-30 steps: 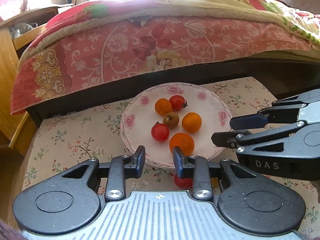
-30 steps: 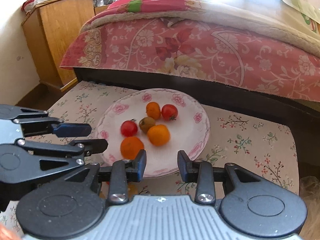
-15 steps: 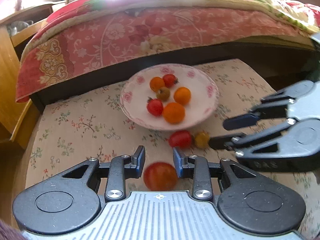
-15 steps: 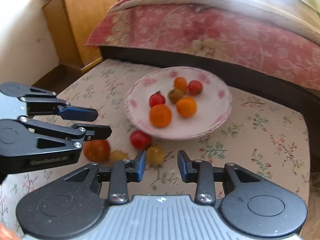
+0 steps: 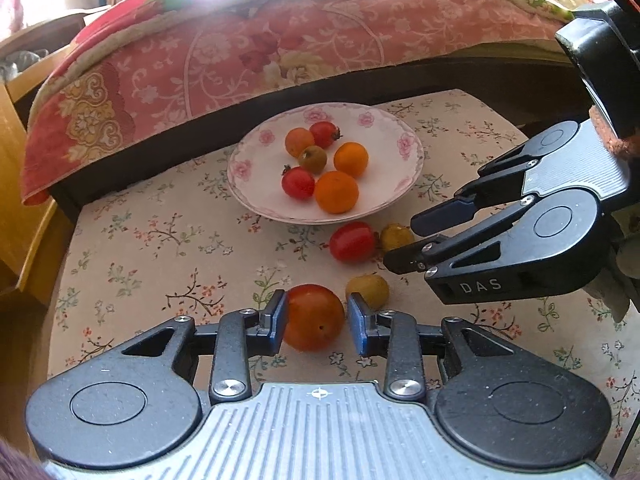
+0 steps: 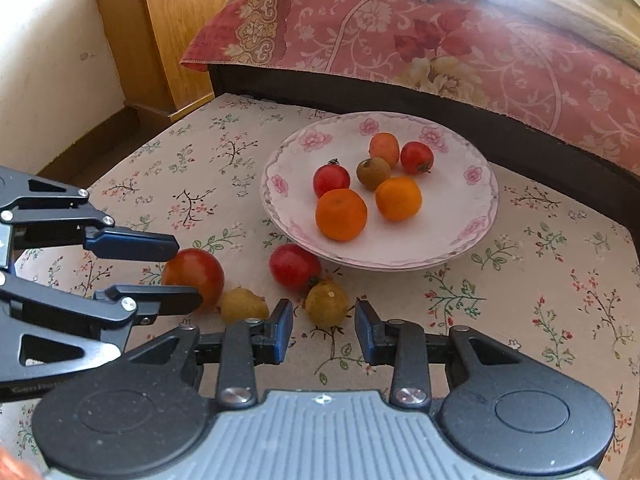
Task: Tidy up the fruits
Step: 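Grasp the large red tomato with the left tool while the right tool grasps a yellow-brown fruit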
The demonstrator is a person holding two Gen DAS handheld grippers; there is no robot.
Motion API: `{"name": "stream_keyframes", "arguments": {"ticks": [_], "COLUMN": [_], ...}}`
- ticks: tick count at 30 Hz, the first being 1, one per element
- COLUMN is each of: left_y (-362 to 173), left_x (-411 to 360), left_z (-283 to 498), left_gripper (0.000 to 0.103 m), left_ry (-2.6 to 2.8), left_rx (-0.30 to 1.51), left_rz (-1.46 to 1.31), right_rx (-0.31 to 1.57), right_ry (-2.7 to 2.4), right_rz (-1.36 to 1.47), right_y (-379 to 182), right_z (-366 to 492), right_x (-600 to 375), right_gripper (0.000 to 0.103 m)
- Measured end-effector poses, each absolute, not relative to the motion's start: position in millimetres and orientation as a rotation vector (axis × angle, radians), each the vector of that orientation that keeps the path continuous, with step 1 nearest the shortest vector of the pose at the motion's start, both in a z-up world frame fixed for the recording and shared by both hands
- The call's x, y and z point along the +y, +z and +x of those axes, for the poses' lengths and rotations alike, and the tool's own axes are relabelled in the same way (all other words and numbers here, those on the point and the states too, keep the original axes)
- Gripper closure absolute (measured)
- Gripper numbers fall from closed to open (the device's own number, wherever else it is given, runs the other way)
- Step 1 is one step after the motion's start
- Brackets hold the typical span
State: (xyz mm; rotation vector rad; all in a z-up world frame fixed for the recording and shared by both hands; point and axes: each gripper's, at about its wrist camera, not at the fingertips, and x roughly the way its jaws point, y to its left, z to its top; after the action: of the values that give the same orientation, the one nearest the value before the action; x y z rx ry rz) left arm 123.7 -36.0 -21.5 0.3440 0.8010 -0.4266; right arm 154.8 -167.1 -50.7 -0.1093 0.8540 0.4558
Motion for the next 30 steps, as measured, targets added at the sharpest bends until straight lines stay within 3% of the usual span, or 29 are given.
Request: {"name": "stream_keyframes", "arguments": {"ticks": [6, 15, 30], "left_y": [-26, -32, -46], "left_x": [-35, -35, -31], "left_z": [127, 133, 149], "left_gripper": [0.05, 0.045, 0.048], "left_ry": [-0.413, -0.391, -0.365], "left_rx": [0.806, 0.801, 0.833], "left_rz": [0.35, 0.362, 0.325], "right_rx": [0.859, 0.866, 0.864], "right_ry": [0.46, 0.466, 0.448], "right_rz": [-0.114, -0.102, -0.115], "right_y": [-55, -59, -59], "right_z": [158, 164, 163], "right_x": [-163, -161, -162], "right_gripper": [0.065, 0.065, 0.068]}}
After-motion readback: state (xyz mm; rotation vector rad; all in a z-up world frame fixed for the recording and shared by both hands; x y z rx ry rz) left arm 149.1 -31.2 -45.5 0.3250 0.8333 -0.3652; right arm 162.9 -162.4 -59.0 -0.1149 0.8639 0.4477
